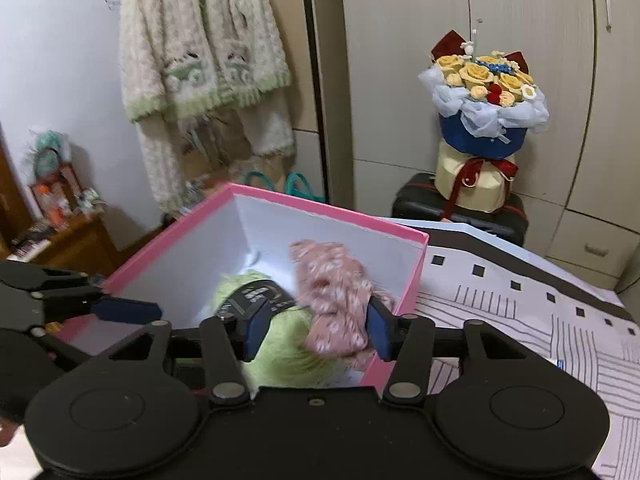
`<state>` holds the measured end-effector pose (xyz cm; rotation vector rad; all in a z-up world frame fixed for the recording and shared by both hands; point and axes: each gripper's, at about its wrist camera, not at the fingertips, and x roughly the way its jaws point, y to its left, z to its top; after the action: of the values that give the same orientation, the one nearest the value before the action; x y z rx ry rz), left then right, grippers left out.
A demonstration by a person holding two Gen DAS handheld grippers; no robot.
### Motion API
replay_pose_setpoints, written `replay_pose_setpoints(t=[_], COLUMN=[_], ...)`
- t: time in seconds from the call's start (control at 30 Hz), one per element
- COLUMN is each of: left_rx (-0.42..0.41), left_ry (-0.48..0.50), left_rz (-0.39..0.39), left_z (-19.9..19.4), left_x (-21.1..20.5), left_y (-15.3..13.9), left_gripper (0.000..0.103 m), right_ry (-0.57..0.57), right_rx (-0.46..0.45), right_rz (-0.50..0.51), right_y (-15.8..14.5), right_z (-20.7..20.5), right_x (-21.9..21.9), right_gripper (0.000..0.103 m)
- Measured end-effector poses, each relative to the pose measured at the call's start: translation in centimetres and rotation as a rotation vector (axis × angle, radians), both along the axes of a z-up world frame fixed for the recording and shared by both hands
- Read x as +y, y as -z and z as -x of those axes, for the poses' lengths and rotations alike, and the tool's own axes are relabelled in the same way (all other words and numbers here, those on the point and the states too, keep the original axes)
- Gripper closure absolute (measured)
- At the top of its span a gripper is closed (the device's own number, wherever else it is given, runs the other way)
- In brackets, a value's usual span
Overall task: Organize soft objects
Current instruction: 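Carry the strawberry plush with the left tool into the pink box while the right tool drops the scrunchie there, then reach the left tool to the white wet-wipes packet and close on it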
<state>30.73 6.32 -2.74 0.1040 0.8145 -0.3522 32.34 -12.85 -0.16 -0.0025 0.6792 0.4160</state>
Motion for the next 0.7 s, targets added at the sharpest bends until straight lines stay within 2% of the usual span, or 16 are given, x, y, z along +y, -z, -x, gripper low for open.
replay_pose_setpoints(t=[0.13,0.27,0.4,0.53,0.7], left_rx=[-0.025,-0.049,-0.067,-0.144,-0.195], left_ry=[-0.011,-0.005,0.030,0.062,0.120], left_rz=[0.033,0.031,0.011,-0.049,-0.065], left_z=[1.5,3.8,6.3,9.5,13.1], left_x=[1.2,2.2,2.4,2.0,1.4], left_y=[-1.2,-2.6,-4.1,-6.1,-8.5], left_gripper=[0.030,0.029,0.028,0.023,0.021], right_ry=[-0.026,-0.041,-0.059,-0.082,-0.097], right_rx=[0.005,-0.009,-0.014,-0.025,-0.024], right_rz=[-0.078,-0.098,-0.094,-0.055,-0.021], right_y=[-1.2,-2.5,-3.8,-5.2,-6.5], right_z=[2.5,5.8,9.1,12.5,16.3], right_x=[-1.7,-3.3,-4.5,-5.2,-6.3], right_gripper=[0.039,0.038,0.037,0.034,0.033])
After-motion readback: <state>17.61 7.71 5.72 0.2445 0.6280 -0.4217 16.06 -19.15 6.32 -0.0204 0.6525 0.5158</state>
